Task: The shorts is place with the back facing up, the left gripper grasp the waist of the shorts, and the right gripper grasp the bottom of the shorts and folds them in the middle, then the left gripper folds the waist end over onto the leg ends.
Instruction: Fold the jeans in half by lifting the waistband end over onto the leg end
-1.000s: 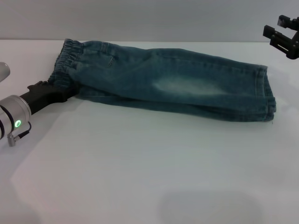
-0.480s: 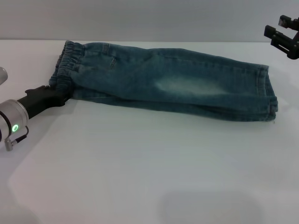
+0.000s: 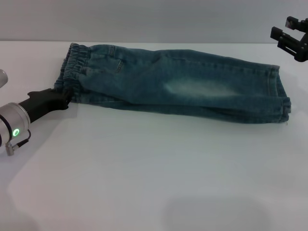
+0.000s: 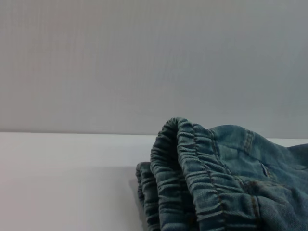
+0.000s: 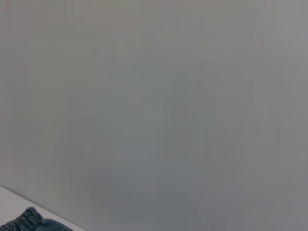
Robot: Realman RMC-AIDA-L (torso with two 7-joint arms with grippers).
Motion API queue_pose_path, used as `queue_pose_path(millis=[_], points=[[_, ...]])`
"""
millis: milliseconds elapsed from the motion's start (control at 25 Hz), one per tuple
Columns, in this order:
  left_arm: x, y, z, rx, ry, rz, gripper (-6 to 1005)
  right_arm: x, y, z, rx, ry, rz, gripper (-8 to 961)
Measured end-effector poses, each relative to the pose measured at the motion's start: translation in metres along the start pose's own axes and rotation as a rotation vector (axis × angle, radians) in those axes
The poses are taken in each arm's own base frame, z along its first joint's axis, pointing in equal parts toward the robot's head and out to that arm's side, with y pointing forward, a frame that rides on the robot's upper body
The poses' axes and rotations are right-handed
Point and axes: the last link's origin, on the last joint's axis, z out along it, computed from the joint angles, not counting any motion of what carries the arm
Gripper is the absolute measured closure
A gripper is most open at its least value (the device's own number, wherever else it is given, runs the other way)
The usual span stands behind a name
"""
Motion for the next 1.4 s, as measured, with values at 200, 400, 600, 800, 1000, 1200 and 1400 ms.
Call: queue_pose_path(millis=[200, 400, 600, 800, 1000, 1200, 1400], points=[[0.001, 0.001, 0.000, -0.008, 0.004, 0.001, 784, 0.000, 0.000, 0.000, 0.000, 0.000, 0.000, 484], [0.002, 0.001, 0.000, -0.014, 0.008, 0.002, 842, 0.000, 0.000, 0.000, 0.000, 0.000, 0.000, 484], [0.002, 0.002, 0.000, -0.017, 0.010, 0.002, 931, 0.000, 0.000, 0.000, 0.000, 0.000, 0.000, 483], [0.002, 0.001, -0.001, -0.018, 0.011, 0.002, 954, 0.000, 0.000, 0.000, 0.001, 0.001, 0.000, 483], [0.002, 0.001, -0.001, -0.019, 0.012, 0.004, 962, 0.000, 0.000, -0.001, 0.001, 0.001, 0.001, 484], [0.006, 0.005, -0.003, -0.056, 0.039, 0.004, 967, 0.001, 0.000, -0.001, 0.001, 0.002, 0.003, 484], [0.015, 0.012, -0.007, -0.130, 0.088, 0.013, 967, 0.002, 0.001, 0.001, 0.002, 0.004, 0.008, 484]])
